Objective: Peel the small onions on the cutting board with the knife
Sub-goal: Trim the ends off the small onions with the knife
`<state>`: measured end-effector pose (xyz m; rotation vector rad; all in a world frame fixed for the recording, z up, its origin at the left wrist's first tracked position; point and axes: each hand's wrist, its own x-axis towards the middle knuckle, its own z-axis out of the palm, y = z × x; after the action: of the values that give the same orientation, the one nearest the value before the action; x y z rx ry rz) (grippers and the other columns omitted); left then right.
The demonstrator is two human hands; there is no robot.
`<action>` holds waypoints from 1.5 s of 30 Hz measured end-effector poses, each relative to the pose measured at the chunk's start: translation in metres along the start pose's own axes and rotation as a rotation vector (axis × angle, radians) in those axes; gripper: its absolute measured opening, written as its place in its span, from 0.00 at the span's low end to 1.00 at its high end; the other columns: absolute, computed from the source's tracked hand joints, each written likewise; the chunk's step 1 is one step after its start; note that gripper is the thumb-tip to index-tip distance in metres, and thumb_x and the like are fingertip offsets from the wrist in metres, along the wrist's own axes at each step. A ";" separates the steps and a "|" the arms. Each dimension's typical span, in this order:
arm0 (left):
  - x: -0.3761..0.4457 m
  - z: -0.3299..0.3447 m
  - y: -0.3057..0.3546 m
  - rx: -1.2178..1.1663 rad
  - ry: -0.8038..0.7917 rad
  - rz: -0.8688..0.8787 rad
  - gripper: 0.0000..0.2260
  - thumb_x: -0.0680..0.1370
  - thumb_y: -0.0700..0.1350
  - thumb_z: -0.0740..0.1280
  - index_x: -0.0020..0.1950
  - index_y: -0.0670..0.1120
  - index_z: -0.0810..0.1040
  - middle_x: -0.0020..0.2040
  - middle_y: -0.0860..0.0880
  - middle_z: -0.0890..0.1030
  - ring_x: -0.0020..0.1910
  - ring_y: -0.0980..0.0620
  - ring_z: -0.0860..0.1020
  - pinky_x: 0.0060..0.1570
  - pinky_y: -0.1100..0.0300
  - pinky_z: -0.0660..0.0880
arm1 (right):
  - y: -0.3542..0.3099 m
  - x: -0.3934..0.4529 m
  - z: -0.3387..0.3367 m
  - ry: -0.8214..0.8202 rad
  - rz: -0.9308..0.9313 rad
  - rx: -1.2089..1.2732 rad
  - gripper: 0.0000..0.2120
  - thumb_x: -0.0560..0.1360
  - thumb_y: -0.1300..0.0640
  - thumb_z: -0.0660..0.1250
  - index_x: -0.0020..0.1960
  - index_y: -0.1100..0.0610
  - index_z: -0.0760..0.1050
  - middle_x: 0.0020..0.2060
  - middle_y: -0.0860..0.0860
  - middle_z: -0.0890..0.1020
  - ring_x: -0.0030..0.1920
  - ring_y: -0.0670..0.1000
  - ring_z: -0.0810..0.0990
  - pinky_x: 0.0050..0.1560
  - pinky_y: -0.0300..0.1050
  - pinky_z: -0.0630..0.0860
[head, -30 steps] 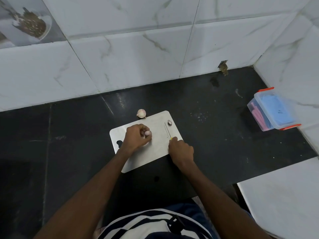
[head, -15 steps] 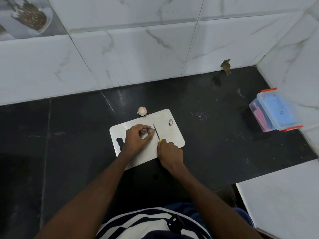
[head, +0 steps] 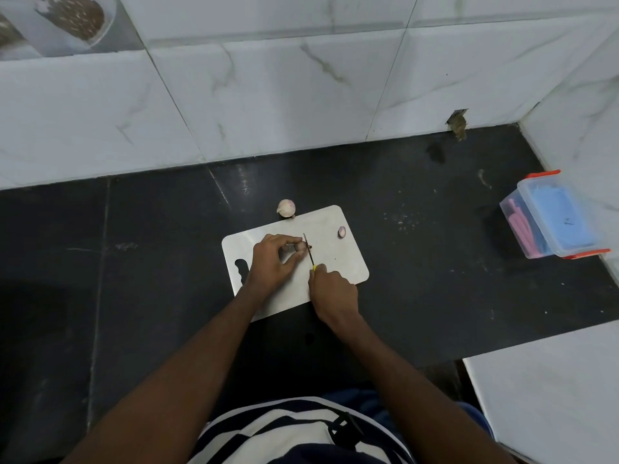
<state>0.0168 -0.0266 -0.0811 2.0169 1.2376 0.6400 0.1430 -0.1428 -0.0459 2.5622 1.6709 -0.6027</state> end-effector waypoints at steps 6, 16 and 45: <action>0.001 0.001 -0.004 -0.007 -0.007 -0.001 0.11 0.75 0.47 0.81 0.57 0.52 0.89 0.53 0.58 0.88 0.50 0.57 0.79 0.50 0.64 0.73 | -0.010 0.037 -0.011 -0.057 -0.015 0.058 0.15 0.89 0.51 0.51 0.62 0.58 0.71 0.56 0.59 0.82 0.54 0.63 0.83 0.46 0.54 0.71; -0.001 0.003 -0.006 -0.024 -0.001 0.009 0.11 0.77 0.49 0.80 0.59 0.52 0.89 0.51 0.66 0.84 0.49 0.66 0.76 0.50 0.72 0.69 | 0.001 0.008 -0.001 -0.076 -0.020 0.029 0.19 0.90 0.47 0.48 0.62 0.59 0.72 0.54 0.59 0.82 0.53 0.63 0.83 0.47 0.53 0.71; -0.012 -0.004 0.007 -0.129 0.038 -0.224 0.13 0.78 0.57 0.77 0.59 0.54 0.86 0.49 0.58 0.86 0.48 0.61 0.81 0.47 0.70 0.75 | 0.045 0.010 -0.018 -0.068 -0.095 -0.134 0.13 0.89 0.53 0.51 0.62 0.57 0.71 0.50 0.54 0.84 0.48 0.59 0.86 0.41 0.50 0.68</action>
<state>0.0132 -0.0387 -0.0738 1.7379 1.3849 0.6340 0.1918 -0.1493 -0.0407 2.3558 1.7550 -0.5543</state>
